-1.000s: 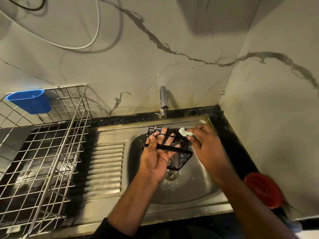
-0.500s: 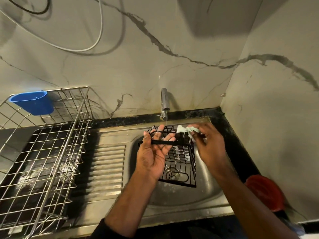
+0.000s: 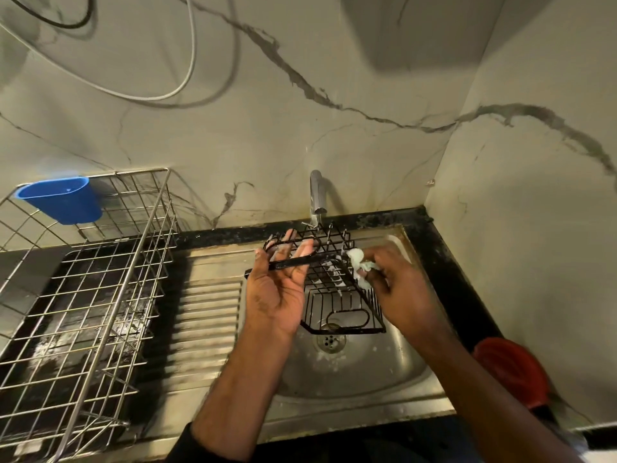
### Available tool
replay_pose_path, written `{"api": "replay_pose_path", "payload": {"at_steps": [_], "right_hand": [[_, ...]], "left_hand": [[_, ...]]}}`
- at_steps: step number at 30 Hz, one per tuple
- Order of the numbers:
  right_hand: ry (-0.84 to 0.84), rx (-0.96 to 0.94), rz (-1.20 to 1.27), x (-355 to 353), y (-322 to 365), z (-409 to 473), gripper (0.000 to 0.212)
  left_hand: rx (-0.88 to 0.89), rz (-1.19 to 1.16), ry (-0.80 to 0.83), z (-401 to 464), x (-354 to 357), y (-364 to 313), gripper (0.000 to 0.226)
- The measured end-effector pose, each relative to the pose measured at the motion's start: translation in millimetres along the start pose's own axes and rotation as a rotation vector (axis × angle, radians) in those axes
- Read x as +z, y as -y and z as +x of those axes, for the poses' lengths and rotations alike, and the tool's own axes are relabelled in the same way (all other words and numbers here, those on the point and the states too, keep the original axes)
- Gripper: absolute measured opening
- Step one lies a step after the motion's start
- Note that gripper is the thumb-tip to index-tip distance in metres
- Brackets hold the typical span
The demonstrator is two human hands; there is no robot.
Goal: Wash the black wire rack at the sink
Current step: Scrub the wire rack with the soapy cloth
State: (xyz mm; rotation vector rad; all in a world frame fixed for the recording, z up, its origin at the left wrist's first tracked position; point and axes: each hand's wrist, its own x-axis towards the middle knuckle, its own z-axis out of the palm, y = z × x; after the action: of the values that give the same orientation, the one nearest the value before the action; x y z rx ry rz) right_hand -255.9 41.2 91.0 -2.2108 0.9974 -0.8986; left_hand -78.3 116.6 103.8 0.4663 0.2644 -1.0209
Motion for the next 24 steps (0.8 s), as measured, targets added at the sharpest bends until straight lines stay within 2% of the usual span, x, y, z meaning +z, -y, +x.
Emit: {"api": "replay_pose_path", "payload": {"at_steps": [3, 6, 9, 12, 14, 20, 24], "right_hand": [[-0.035, 0.111, 0.022, 1, -4, 1, 0.024], [0.008, 0.263, -0.075, 6, -12, 3, 0.021], [-0.016, 0.171, -0.050, 3, -1, 4, 0.020], [-0.061, 0.000, 0.096, 0, 21, 4, 0.023], [-0.064, -0.081, 0.072, 2, 21, 3, 0.027], [-0.103, 0.142, 0.037, 0, -15, 9, 0.030], [-0.139, 0.052, 0.201, -7, 11, 13, 0.029]], "left_hand": [[-0.001, -0.025, -0.003, 3, -4, -8, 0.043], [-0.023, -0.024, -0.011, 3, -11, -9, 0.028], [-0.012, -0.022, -0.059, 1, -12, -7, 0.030], [-0.011, -0.027, -0.091, -3, -12, -6, 0.029], [-0.015, -0.002, -0.078, -5, -10, -6, 0.027], [-0.046, 0.119, -0.020, -10, -13, -5, 0.030], [-0.042, 0.193, 0.000, -7, -16, -4, 0.039]]}}
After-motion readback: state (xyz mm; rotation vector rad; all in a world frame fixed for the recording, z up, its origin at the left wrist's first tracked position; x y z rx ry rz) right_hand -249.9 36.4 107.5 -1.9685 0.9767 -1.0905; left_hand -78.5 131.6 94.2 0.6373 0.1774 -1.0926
